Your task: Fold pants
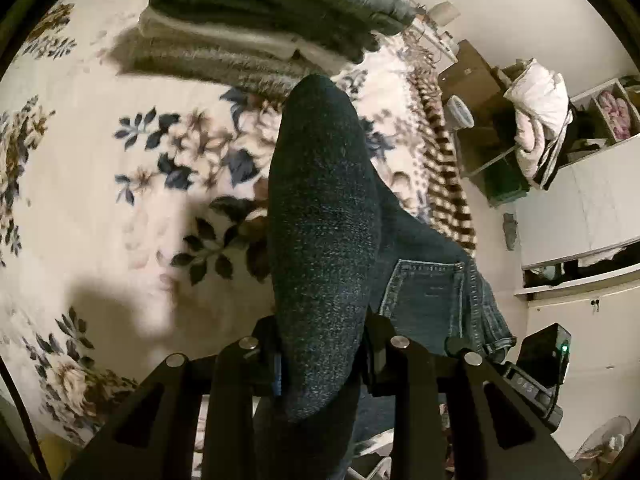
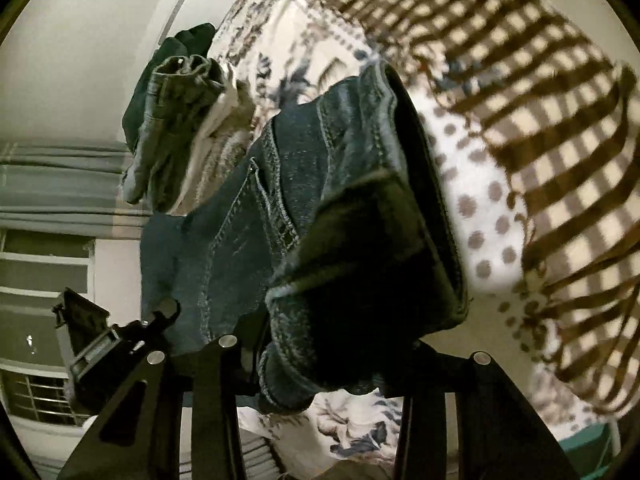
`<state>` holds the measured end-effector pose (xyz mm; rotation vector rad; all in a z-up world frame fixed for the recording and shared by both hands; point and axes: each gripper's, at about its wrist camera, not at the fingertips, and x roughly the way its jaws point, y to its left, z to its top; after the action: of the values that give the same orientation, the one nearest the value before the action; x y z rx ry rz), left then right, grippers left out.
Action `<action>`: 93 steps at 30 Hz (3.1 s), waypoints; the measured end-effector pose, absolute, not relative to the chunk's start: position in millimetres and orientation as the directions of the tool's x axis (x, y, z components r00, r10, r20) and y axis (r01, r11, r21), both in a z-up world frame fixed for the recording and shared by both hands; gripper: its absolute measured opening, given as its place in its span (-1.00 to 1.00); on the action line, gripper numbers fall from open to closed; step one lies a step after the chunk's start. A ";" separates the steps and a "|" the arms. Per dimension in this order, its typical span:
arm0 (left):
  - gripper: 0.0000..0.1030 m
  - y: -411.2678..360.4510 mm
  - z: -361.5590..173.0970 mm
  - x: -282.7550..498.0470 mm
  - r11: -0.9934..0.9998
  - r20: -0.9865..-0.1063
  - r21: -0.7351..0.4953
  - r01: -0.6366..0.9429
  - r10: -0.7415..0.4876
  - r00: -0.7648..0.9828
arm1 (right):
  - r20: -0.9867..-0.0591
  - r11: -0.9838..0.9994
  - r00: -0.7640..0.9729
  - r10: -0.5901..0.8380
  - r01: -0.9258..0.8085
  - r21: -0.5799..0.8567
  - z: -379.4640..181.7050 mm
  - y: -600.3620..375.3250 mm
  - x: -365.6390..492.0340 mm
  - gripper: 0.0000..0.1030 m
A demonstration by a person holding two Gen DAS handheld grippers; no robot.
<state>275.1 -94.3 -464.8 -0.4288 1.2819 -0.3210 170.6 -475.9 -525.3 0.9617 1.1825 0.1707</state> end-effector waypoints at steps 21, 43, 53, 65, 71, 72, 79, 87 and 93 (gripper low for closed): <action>-0.54 -41.5 -343.2 393.0 0.834 -0.759 -0.545 0.082 -0.533 0.374 | -0.649 0.675 0.588 0.483 0.222 0.703 -346.3 -422.1 280.6 -0.24; -0.23 63.1 -428.4 623.5 0.924 -0.854 -0.380 0.047 -0.370 0.366 | -0.726 0.750 0.469 0.503 0.180 0.636 -413.7 -311.2 583.9 0.02; 0.80 24.7 -367.2 569.2 1.000 -0.869 -0.017 0.013 -0.021 0.494 | -0.892 0.986 0.444 0.080 0.095 0.136 -355.4 -269.7 541.9 0.91; 0.80 1.9 -275.4 469.5 0.999 -0.830 0.033 -0.002 0.029 0.558 | -0.837 0.986 0.536 -0.108 0.164 -0.022 -233.1 -273.8 431.8 0.92; 0.80 -12.3 -198.9 401.0 1.000 -0.790 0.024 0.012 0.012 0.613 | -0.808 0.988 0.581 -0.098 0.153 -0.010 -144.8 -270.3 357.6 0.92; 0.80 -15.7 -185.9 389.1 0.999 -0.779 0.032 0.019 0.013 0.627 | -0.803 0.989 0.587 -0.099 0.148 -0.014 -131.5 -268.6 346.5 0.92; 0.80 -25.2 -116.9 318.7 0.999 -0.731 0.031 0.033 0.000 0.683 | -0.752 0.995 0.653 -0.093 0.091 -0.044 -27.7 -258.5 258.1 0.92; 0.80 -23.6 -74.1 266.1 1.000 -0.703 0.007 0.006 0.001 0.711 | -0.724 0.997 0.688 -0.045 0.072 0.006 46.5 -257.9 189.6 0.92; 0.80 -25.6 -51.9 236.4 1.000 -0.681 0.016 -0.004 0.014 0.732 | -0.699 0.998 0.714 -0.034 0.059 0.011 84.6 -259.2 154.6 0.92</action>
<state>236.4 -25.6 -51.9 0.0139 0.7488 0.0103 154.6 -259.2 84.6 0.0335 0.7732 -0.0519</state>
